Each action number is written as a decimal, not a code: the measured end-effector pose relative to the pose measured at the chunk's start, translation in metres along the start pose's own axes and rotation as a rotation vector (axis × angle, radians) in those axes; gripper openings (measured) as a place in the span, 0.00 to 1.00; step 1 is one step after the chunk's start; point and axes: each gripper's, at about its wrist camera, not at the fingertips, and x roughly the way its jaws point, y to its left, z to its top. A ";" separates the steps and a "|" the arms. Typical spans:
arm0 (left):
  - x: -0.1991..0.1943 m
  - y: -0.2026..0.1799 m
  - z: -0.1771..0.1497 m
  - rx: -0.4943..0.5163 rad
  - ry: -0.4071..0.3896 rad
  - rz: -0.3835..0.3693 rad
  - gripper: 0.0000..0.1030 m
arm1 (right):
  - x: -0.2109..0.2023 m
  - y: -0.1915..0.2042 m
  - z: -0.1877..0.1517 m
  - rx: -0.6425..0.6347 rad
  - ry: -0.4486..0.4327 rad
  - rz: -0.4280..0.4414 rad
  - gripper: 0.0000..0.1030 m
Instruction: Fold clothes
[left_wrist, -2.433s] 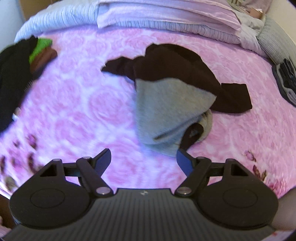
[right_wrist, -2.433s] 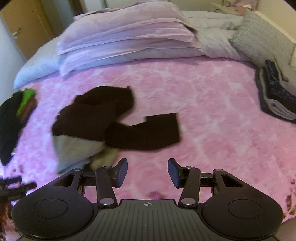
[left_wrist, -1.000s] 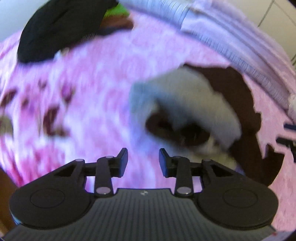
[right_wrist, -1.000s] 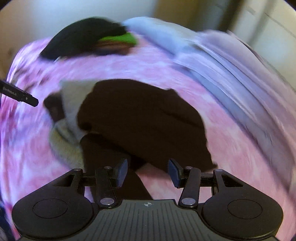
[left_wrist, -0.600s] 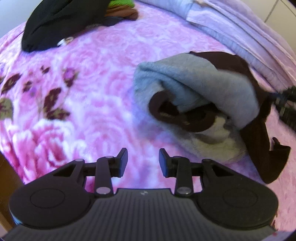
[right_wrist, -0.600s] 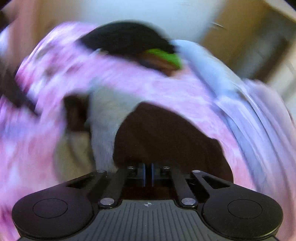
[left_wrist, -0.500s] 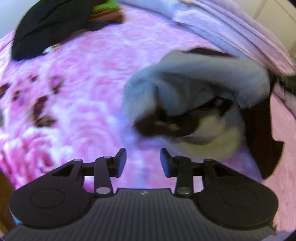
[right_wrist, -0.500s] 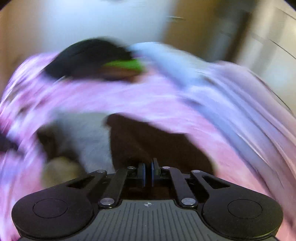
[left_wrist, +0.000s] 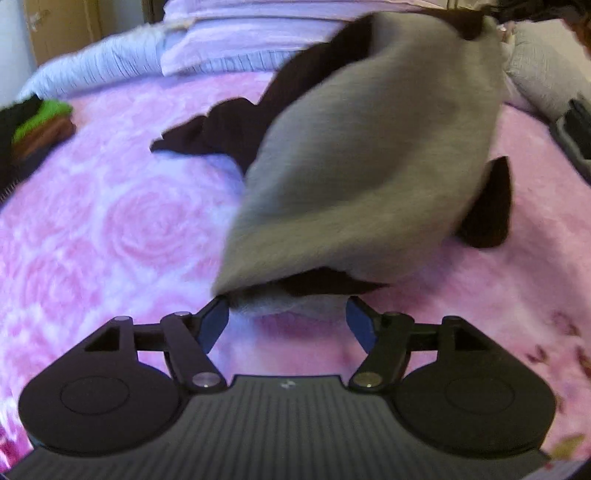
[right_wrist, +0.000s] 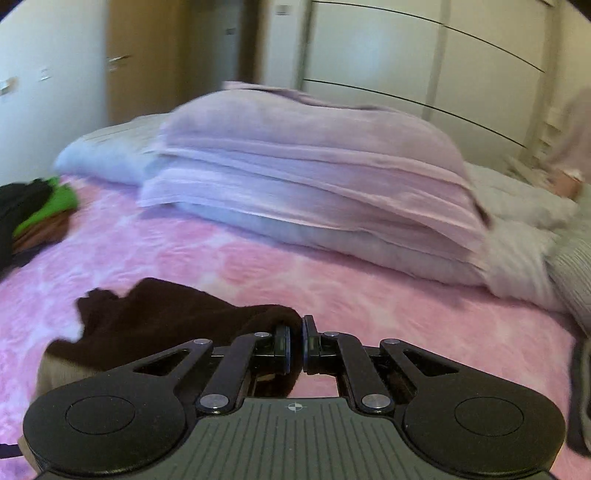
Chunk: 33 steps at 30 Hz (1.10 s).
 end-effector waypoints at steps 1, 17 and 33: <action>0.004 -0.002 -0.001 -0.001 -0.005 0.017 0.65 | -0.008 -0.013 -0.003 0.021 0.006 -0.020 0.02; -0.037 -0.007 0.039 0.221 -0.219 -0.140 0.11 | -0.077 -0.080 -0.039 0.108 0.019 -0.077 0.02; -0.283 0.105 0.193 0.127 -0.544 -0.005 0.10 | -0.301 -0.056 0.004 0.054 -0.262 0.480 0.02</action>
